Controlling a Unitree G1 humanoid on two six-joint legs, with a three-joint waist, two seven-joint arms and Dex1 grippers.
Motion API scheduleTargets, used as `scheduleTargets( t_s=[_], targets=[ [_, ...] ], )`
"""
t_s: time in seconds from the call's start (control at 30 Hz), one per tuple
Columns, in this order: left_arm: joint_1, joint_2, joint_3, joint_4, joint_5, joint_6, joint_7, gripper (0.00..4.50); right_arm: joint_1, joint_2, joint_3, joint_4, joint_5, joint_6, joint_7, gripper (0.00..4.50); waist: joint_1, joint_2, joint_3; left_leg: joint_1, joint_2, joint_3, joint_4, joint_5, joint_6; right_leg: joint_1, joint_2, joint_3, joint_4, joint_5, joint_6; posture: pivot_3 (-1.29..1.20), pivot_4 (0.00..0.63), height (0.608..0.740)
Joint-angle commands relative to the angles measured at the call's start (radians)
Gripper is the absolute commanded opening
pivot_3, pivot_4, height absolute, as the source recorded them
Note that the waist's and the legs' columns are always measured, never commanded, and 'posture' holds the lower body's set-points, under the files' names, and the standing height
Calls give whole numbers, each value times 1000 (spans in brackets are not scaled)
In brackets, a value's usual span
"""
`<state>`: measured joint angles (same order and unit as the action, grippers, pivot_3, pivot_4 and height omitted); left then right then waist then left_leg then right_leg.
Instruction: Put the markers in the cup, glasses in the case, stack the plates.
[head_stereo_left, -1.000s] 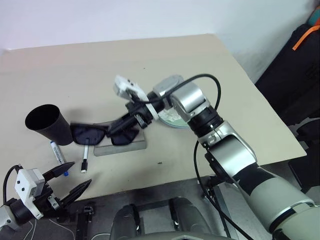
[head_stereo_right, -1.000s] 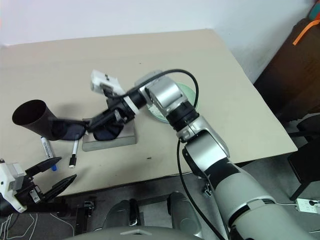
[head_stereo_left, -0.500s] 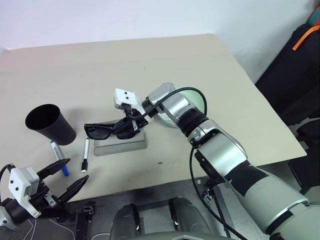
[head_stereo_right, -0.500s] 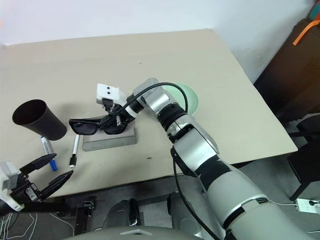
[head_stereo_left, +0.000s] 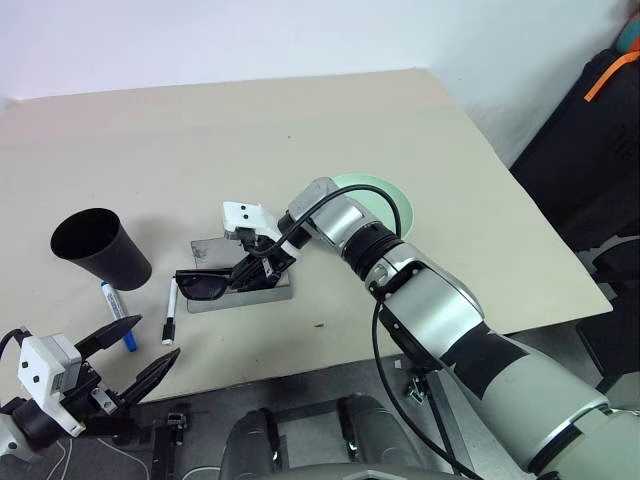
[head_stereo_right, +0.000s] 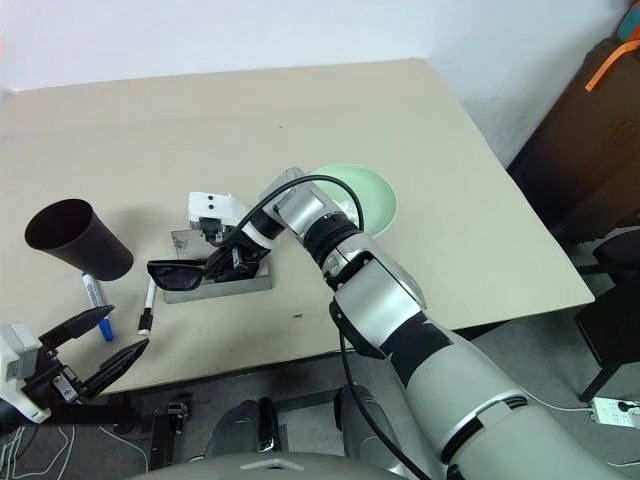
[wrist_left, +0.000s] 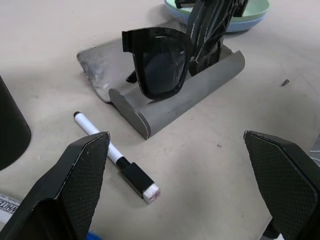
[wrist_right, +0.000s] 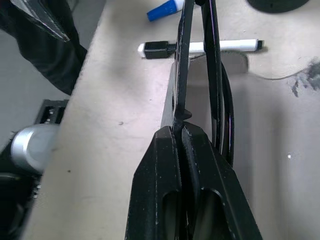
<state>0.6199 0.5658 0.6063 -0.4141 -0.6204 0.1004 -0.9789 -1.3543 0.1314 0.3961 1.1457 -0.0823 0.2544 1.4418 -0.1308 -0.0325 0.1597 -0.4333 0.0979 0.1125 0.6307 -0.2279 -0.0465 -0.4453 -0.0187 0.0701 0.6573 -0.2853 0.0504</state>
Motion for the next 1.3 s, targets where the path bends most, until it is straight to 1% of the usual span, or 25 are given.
scheduleTargets(
  t_s=[0.03,0.2,0.37,0.53,0.67,0.73,0.87,1.0,1.17,1.3],
  targets=[
    [2,3,8,-25,-2,-9,2,4500,-24,23,7,33,-30,47,6,15,0,0,0,0,0,0,0,0,0,0,0,0,0,0,0,0,150,726],
    [1,-6,-3,-22,8,-20,5,4500,-43,29,6,81,-59,83,-67,15,0,0,0,2,0,0,0,0,-1,1,0,0,3,0,0,0,150,726],
    [-5,-16,-16,-11,24,-35,4,4500,-30,31,31,105,-108,55,-141,15,-3,1,0,8,0,-1,0,0,-2,2,-2,0,3,0,-1,0,150,726],
    [-16,-16,-25,12,34,-51,-2,4500,-18,27,44,114,-138,43,-143,15,-8,1,-1,9,-2,-1,-1,0,-2,3,-6,-2,5,0,-1,0,150,726],
    [-27,-13,-30,24,38,-58,-4,4500,-2,27,58,112,-156,34,-116,15,-21,2,-1,9,-2,-1,-2,0,-2,4,-11,-5,5,0,-1,0,150,726],
    [-32,-13,-35,26,41,-59,-2,4500,0,30,56,119,-161,46,-141,15,-22,3,-2,9,-4,-1,-2,0,-2,5,-13,-6,5,0,-1,0,150,726],
    [-41,-15,-45,26,44,-59,0,4500,-29,30,2,133,-127,101,-181,15,-23,3,-3,9,-5,-1,-2,0,-2,6,-16,-8,5,0,-1,0,150,726],
    [-41,-14,-49,24,46,-57,-1,4500,-33,29,-3,136,-134,105,-192,15,-25,3,-3,7,-5,-1,-3,0,-2,6,-21,-15,5,0,-1,0,150,726],
    [-46,-11,-48,25,44,-55,-1,4500,-12,37,30,135,-163,86,-163,15,-25,3,-3,7,-8,-2,-5,0,-2,7,-26,-19,5,-1,-2,0,150,726],
    [-48,-12,-50,28,45,-58,-2,4500,0,45,47,119,-171,67,-85,15,-24,3,-3,7,-13,-3,-7,0,-2,7,-30,-20,5,-1,-2,0,150,726]
  ],
)
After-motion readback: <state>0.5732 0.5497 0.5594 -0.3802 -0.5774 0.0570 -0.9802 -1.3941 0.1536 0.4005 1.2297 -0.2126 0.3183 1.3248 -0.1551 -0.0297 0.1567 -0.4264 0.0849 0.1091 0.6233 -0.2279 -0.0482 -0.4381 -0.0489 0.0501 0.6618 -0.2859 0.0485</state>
